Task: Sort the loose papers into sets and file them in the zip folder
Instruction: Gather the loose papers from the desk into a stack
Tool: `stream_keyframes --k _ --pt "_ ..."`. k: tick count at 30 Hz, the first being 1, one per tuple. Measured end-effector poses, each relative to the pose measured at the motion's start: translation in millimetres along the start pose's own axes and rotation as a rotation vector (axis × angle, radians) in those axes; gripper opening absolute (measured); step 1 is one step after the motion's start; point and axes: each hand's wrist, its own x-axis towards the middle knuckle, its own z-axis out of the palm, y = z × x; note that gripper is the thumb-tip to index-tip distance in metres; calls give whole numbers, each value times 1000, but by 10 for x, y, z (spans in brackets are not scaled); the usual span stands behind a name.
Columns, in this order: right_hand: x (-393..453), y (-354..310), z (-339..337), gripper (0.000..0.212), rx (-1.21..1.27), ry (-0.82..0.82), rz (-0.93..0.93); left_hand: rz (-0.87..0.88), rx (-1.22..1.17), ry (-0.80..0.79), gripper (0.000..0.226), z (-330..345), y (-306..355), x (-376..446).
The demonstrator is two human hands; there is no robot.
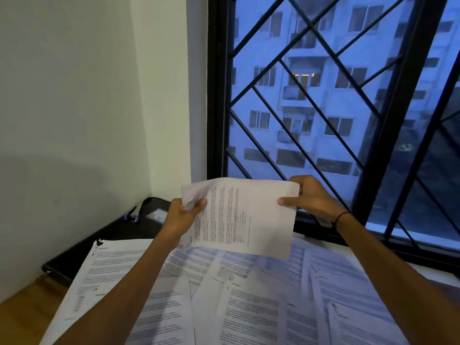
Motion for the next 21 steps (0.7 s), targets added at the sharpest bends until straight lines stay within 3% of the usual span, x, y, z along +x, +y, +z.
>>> stream_keyframes --k 2,5,12,17,19,21 --pt "-97 136 77 38 363 0 63 -14 -26 3 35 25 -83 -31" --pt "-159 321 272 45 574 16 81 -28 -61 -14 21 101 -141 -57" --pt "-156 525 522 56 684 64 113 -86 -131 -60 33 107 -145 -48" --pt "-310 706 800 96 623 60 155 -193 -177 -116 33 172 -313 -197" --pt "-318 720 840 87 628 113 165 -180 -179 -109 34 190 -289 -214" --pt "-322 700 849 51 627 142 174 -165 -148 -88 30 183 -254 -207"
